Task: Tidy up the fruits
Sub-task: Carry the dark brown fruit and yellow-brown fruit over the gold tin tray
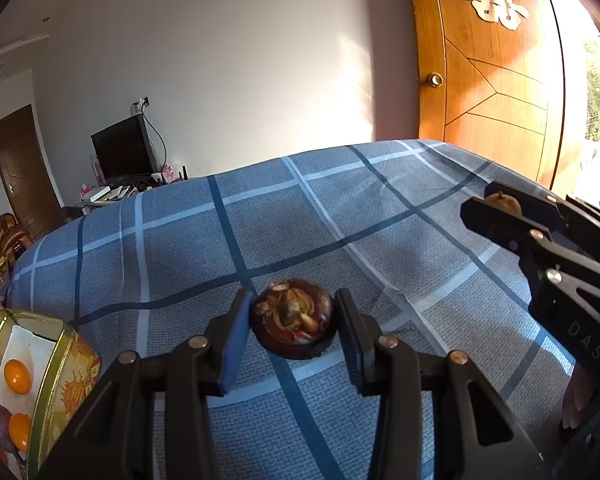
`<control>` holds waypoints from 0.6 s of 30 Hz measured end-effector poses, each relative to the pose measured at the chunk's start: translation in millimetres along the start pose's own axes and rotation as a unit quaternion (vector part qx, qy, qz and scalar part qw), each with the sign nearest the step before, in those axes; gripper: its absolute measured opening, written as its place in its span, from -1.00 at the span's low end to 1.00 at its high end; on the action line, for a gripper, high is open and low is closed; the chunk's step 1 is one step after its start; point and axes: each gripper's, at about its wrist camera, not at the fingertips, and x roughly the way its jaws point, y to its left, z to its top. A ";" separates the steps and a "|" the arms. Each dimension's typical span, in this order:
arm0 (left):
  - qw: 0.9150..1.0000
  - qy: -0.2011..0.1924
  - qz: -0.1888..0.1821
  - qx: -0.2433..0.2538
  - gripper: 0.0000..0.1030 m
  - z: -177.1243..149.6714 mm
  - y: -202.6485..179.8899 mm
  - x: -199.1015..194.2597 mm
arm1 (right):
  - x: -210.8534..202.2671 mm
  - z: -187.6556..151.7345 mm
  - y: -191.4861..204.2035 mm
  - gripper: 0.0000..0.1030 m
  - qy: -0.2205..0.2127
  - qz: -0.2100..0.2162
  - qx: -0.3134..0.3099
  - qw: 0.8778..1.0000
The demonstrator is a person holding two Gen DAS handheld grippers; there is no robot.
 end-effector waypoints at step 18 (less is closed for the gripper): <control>1.000 -0.001 0.013 -0.013 -0.15 -14.9 24.4 -25.5 | -9.5 -4.7 23.6 -0.42 0.008 0.049 -0.004 0.999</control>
